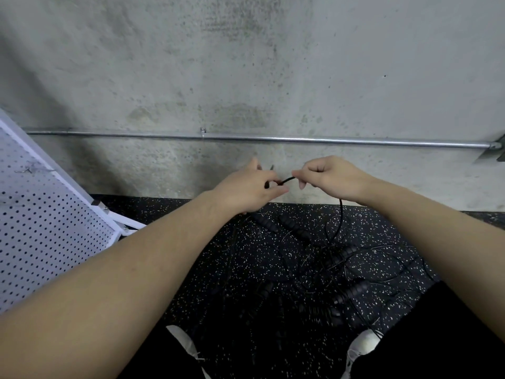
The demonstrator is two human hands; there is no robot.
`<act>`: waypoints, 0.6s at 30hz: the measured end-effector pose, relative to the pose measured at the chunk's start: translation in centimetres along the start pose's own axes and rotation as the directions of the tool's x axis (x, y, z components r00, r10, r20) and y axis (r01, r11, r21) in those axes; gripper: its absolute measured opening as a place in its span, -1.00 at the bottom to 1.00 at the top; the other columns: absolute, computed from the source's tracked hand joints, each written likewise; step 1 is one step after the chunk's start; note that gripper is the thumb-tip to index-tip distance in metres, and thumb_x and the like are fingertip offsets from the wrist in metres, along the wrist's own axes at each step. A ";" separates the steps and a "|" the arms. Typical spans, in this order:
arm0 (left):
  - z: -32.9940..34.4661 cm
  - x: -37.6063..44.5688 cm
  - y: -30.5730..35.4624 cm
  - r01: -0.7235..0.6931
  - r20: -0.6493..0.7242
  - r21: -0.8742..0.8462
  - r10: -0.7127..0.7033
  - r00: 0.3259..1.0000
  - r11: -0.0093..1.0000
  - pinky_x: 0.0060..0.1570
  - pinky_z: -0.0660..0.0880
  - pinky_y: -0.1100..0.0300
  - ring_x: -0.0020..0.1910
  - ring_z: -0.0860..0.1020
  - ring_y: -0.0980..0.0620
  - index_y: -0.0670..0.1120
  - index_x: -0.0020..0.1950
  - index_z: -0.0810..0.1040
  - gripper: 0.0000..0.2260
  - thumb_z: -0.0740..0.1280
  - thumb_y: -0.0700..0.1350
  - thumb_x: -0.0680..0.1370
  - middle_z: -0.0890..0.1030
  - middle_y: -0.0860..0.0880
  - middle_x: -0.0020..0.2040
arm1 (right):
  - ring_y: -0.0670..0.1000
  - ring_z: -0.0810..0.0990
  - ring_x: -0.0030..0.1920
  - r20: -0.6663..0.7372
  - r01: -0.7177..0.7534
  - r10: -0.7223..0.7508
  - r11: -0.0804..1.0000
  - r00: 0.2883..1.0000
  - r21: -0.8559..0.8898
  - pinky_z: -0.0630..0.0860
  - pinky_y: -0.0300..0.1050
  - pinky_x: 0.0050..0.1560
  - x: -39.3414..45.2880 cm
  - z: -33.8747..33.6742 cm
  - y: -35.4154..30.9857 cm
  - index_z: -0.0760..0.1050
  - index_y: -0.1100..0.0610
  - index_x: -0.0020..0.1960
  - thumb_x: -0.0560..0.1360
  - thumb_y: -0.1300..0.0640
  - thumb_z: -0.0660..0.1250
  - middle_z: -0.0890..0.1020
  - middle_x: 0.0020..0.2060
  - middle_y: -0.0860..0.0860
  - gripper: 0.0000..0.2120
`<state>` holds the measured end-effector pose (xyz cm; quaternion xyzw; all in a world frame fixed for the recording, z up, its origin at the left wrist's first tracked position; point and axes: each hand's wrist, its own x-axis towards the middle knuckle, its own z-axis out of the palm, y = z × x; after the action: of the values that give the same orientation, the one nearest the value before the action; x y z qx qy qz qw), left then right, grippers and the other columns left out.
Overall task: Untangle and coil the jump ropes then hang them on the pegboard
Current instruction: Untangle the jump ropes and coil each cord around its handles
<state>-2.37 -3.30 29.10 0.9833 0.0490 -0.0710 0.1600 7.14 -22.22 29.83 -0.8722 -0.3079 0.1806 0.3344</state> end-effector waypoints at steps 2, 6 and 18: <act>-0.1 0.1 0.5 -0.131 -0.096 0.027 0.133 0.986 0.991 -0.11 0.49 0.09 -0.11 0.52 0.10 0.09 0.21 0.62 -0.63 0.14 0.27 0.66 0.30 0.03 0.41 | -0.14 0.28 -0.50 -0.026 0.033 -0.032 0.999 0.999 0.021 0.28 -0.33 -0.43 0.1 0.3 -0.8 0.61 0.05 -0.27 0.60 -0.14 0.32 0.43 -0.44 -0.05 -0.63; 0.1 0.5 0.5 -0.226 -0.127 0.065 0.233 0.964 0.972 -0.25 0.42 0.22 -0.08 0.56 0.14 0.04 0.10 0.65 -0.64 0.12 0.17 0.71 0.49 0.20 0.26 | -0.07 0.30 -0.44 -0.056 0.022 -0.015 0.992 0.998 0.122 0.29 -0.24 -0.41 0.3 0.5 -0.6 0.58 0.16 -0.21 0.63 -0.15 0.27 0.40 -0.45 -0.05 -0.57; -0.8 0.2 -2.6 0.047 -0.112 -0.133 -0.063 0.992 0.990 -0.36 0.63 0.10 -0.51 0.59 0.09 0.21 0.56 0.27 -0.62 0.08 0.06 0.72 0.66 0.13 0.09 | 0.02 0.57 -0.28 0.221 -0.138 0.120 0.988 0.968 0.070 0.54 -0.06 -0.06 -0.7 -0.1 2.1 0.49 0.13 0.06 0.71 -0.19 -0.03 0.54 -0.41 0.01 -0.53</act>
<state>-2.44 -0.57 28.98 0.9715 0.0898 -0.0148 0.2187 7.51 -23.91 28.51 -0.8506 -0.2770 0.3087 0.3233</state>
